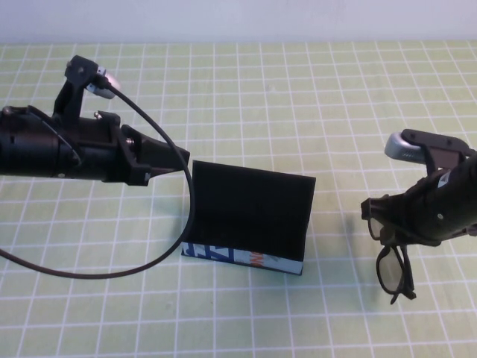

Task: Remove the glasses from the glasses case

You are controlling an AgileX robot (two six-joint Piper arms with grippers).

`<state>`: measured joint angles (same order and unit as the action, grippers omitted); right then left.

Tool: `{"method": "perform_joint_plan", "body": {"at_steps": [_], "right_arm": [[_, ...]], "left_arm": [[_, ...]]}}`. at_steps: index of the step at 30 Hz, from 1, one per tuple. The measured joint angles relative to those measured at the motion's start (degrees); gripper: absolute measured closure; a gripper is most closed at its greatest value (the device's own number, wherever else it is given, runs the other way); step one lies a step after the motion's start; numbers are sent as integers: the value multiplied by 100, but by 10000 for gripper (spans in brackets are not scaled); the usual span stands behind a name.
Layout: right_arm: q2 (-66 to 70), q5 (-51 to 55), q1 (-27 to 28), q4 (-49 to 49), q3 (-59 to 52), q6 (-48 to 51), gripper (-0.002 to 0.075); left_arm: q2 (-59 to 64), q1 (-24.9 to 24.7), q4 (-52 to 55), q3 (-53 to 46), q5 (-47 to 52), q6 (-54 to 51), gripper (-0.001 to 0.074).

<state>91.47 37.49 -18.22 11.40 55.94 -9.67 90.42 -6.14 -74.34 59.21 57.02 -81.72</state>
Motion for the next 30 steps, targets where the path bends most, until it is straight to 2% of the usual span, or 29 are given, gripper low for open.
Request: {"method": "perform_joint_plan", "body": {"at_steps": [4, 9, 14, 18, 24, 30], "right_arm": [[149, -122, 0, 12, -11, 78, 658], [189, -171, 0, -102, -11, 123, 501], [60, 280, 4, -205, 202, 123, 448], [-573, 653, 4, -225, 241, 123, 464], [-2199, 1371, 4, -368, 113, 123, 547], [-4402, 1783, 4, -420, -609, 187, 694]], "left_arm": [[0, 0, 0, 0, 0, 0, 739], [0, 0, 0, 0, -90, 0, 739], [-3, 0, -24, 0, -145, 0, 739], [-117, 0, -65, 0, -157, 12, 739], [-914, 0, -132, -225, -338, 61, 739], [-2725, 0, -315, -1181, -1527, 61, 739]]}}
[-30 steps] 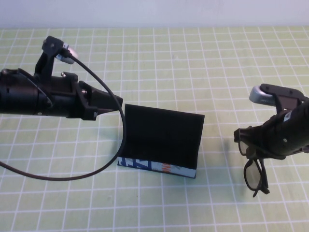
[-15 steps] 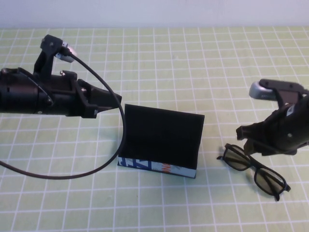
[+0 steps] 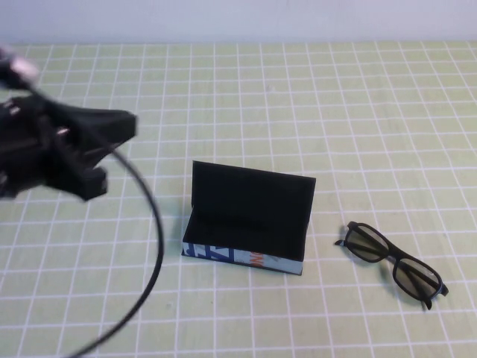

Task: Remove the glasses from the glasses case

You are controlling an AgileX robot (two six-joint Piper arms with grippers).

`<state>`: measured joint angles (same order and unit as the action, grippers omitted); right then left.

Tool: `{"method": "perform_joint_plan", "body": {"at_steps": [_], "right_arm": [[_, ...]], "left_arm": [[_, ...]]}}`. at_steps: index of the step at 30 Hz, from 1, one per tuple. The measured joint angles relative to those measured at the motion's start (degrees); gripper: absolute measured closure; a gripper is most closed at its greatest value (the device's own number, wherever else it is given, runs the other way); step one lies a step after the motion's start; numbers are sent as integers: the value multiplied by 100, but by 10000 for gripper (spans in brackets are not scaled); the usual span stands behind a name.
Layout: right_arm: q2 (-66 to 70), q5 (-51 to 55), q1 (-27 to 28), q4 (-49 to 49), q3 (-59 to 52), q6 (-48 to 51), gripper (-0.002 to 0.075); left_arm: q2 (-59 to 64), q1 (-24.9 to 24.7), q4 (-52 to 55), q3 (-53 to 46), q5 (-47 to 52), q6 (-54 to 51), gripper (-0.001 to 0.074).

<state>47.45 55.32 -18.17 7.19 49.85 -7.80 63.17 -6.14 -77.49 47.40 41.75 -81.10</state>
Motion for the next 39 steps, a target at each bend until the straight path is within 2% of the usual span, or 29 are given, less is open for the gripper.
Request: {"method": "perform_joint_plan", "body": {"at_steps": [7, 12, 22, 30, 39], "right_arm": [[-2137, 397, 0, 28, -631, 70, 738], [-2934, 299, 0, 317, -1001, 450, 741], [-3669, -1783, 0, 1071, -2144, 1391, 742], [-3579, -3260, 0, 1393, -3043, 1772, 741], [-3579, -3449, 0, 1414, -3147, 1863, 742]], "left_arm": [[-2022, 0, -536, -1479, -1269, -77, 739], [-3106, 0, -690, -2284, -1736, -77, 739], [-5116, 0, -1205, -3923, -3273, -77, 739], [-5403, 0, -1305, -4762, -4076, -77, 739], [-5423, 0, -1328, -4881, -4175, -77, 739]]}}
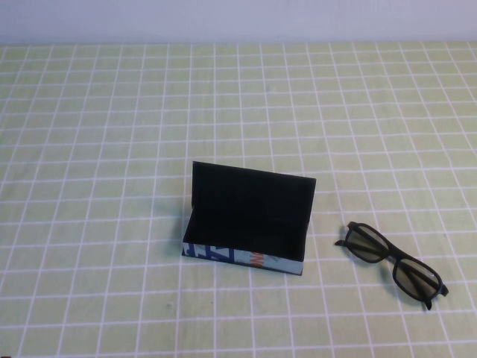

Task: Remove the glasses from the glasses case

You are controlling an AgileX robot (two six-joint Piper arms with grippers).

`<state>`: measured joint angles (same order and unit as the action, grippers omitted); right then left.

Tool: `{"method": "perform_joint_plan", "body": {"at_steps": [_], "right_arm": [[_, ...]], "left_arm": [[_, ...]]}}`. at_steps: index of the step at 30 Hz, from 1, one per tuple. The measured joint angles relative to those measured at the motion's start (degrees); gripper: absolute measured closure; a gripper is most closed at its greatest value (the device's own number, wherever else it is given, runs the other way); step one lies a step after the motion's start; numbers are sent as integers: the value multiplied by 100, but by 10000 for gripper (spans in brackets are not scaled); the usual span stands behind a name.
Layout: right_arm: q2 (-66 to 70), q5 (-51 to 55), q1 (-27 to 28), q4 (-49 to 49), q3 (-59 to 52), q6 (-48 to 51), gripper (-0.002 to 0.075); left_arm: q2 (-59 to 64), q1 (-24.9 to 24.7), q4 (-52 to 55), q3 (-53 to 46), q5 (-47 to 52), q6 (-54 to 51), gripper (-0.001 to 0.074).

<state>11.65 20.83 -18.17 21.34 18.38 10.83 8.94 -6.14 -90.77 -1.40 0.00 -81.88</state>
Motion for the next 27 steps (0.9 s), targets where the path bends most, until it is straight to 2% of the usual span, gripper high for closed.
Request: {"method": "perform_joint_plan", "body": {"at_steps": [13, 21, 25, 27], "right_arm": [[0, -200, 25, -181, -28, 86, 743], [-316, -1607, 1240, -464, -1036, 144, 743], [-821, -1834, 1416, -514, -1816, 154, 743], [-1054, -1618, 1431, -518, -1967, 153, 743]], "left_arm": [[0, 0, -10, 0, 0, 0, 739], [0, 0, -10, 0, 0, 0, 739], [0, 0, -10, 0, 0, 10, 739], [0, 0, -10, 0, 0, 10, 739]]}}
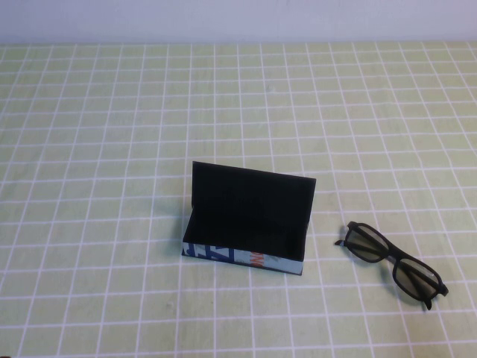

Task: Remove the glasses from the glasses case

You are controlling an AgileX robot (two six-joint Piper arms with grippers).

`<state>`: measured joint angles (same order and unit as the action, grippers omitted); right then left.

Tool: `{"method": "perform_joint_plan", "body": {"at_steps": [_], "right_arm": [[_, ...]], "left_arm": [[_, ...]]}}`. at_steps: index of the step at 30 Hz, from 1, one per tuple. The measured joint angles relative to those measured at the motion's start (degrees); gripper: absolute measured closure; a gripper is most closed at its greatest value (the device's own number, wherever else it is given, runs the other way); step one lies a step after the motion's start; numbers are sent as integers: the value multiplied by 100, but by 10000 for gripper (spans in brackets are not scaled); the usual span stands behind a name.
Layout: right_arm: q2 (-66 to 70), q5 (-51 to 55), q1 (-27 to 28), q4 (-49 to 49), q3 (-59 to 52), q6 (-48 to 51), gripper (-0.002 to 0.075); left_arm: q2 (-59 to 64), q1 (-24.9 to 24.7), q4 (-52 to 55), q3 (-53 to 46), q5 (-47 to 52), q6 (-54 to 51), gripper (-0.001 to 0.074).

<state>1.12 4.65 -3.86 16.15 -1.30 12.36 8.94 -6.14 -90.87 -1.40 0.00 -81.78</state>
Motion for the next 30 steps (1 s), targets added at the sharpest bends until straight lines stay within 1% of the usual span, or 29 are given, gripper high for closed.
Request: {"method": "perform_joint_plan", "body": {"at_steps": [6, 9, 30], "right_arm": [[-152, 1039, 0, -119, -25, 0, 743], [-152, 1331, 0, -117, -34, 0, 743], [-152, 1378, 0, -117, -34, 0, 743]], "left_arm": [[-2, 0, 0, 0, 0, 0, 739], [-2, 0, 0, 0, 0, 0, 739], [-2, 0, 0, 0, 0, 0, 739]]}}
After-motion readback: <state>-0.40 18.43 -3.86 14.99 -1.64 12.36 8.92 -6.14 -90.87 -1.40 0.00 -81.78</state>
